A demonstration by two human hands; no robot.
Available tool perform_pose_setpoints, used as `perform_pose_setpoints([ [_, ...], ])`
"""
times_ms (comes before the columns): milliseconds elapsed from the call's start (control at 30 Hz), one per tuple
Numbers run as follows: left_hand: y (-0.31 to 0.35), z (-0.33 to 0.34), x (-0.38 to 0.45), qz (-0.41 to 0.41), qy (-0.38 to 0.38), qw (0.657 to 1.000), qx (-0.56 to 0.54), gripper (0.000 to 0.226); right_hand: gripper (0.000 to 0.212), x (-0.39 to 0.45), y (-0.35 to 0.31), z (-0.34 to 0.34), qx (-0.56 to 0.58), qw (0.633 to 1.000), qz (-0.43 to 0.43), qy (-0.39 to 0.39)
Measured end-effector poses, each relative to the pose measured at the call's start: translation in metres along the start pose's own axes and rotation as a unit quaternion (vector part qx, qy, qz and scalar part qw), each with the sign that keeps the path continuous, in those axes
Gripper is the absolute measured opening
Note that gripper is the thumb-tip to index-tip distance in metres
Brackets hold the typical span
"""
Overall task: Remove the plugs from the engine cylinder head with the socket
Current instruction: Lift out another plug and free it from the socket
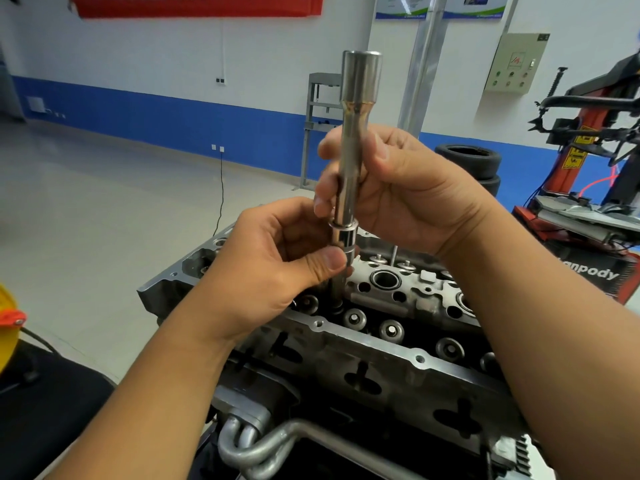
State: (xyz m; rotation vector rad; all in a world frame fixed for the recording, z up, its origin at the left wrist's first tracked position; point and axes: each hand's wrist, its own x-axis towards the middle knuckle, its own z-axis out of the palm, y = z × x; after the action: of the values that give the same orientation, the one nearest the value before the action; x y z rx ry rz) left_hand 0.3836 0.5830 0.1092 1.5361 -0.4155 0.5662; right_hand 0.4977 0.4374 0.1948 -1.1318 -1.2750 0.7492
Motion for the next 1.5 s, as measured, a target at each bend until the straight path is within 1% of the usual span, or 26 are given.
perform_pose_setpoints([
  [67,0.0,0.002,0.001,0.002,0.013,1.0,0.014,0.037,0.048,-0.001,0.0,0.0,-0.008,1.0,-0.005,-0.003],
  [167,-0.002,0.004,0.001,0.009,0.04,0.999,0.032,0.041,0.045,-0.001,0.001,-0.001,-0.007,1.0,-0.014,-0.003],
  [200,-0.001,0.003,0.001,0.004,0.038,0.999,0.036,0.041,0.043,0.0,0.0,-0.001,-0.005,1.0,-0.015,-0.002],
  [233,0.0,0.002,0.002,-0.007,0.023,0.999,0.04,0.04,0.041,0.0,0.0,0.0,-0.004,1.0,-0.013,-0.002],
  [333,0.003,-0.004,0.002,-0.042,-0.068,0.996,0.03,0.033,0.036,-0.001,0.0,-0.001,-0.003,1.0,-0.011,0.0],
  [400,0.004,-0.005,0.002,-0.046,-0.085,0.995,0.025,0.033,0.033,-0.001,0.001,-0.002,-0.002,1.0,-0.01,0.001],
  [467,0.003,-0.002,0.002,-0.039,-0.059,0.997,0.043,0.032,0.032,-0.001,0.002,-0.003,-0.004,1.0,-0.004,0.001],
  [533,0.002,0.001,0.002,-0.032,-0.015,0.997,0.063,0.033,0.035,0.0,0.003,-0.003,-0.006,1.0,0.0,0.002],
  [633,-0.001,0.005,0.001,-0.009,0.042,0.994,0.096,0.041,0.043,0.0,0.002,-0.001,-0.009,1.0,-0.006,0.013],
  [700,-0.002,0.007,0.001,0.002,0.054,0.992,0.111,0.041,0.049,0.001,0.002,-0.001,-0.016,1.0,-0.013,0.018],
  [733,-0.001,0.007,0.001,0.0,0.047,0.993,0.112,0.039,0.05,0.001,0.002,-0.002,-0.017,1.0,-0.017,0.019],
  [800,0.002,0.004,0.001,-0.014,-0.011,0.995,0.094,0.027,0.047,0.0,0.002,-0.002,-0.013,1.0,-0.023,0.016],
  [867,0.003,0.0,0.001,-0.025,-0.056,0.996,0.066,0.029,0.04,0.0,0.002,-0.003,-0.001,1.0,-0.024,0.007],
  [900,0.003,0.0,0.0,-0.025,-0.055,0.996,0.059,0.029,0.037,0.0,0.002,-0.002,0.006,1.0,-0.022,0.003],
  [1000,0.001,0.003,0.001,-0.015,-0.006,0.997,0.077,0.028,0.03,-0.001,0.002,-0.002,0.011,1.0,-0.013,0.003],
  [1133,-0.007,0.006,0.003,0.024,0.077,0.99,0.118,0.046,0.034,0.0,0.001,-0.001,0.007,1.0,0.014,0.018],
  [1233,-0.009,0.009,0.003,0.042,0.098,0.985,0.139,0.042,0.035,0.001,0.001,0.001,-0.001,1.0,0.009,0.027],
  [1267,-0.009,0.009,0.003,0.043,0.093,0.985,0.136,0.039,0.038,0.0,0.001,0.001,-0.007,1.0,0.004,0.029],
  [1333,-0.006,0.007,0.003,0.03,0.055,0.992,0.109,0.032,0.037,-0.001,0.001,0.003,-0.016,0.999,-0.004,0.032],
  [1400,-0.002,0.004,0.002,0.005,-0.007,0.998,0.058,0.025,0.029,-0.001,0.001,0.003,-0.019,0.999,-0.007,0.043],
  [1433,-0.001,0.002,0.001,-0.004,-0.025,0.999,0.044,0.027,0.026,-0.001,0.001,0.002,-0.021,0.999,-0.005,0.05],
  [1500,0.0,0.002,0.001,-0.01,-0.019,0.998,0.053,0.027,0.026,-0.001,0.004,0.001,-0.027,0.998,0.0,0.059],
])
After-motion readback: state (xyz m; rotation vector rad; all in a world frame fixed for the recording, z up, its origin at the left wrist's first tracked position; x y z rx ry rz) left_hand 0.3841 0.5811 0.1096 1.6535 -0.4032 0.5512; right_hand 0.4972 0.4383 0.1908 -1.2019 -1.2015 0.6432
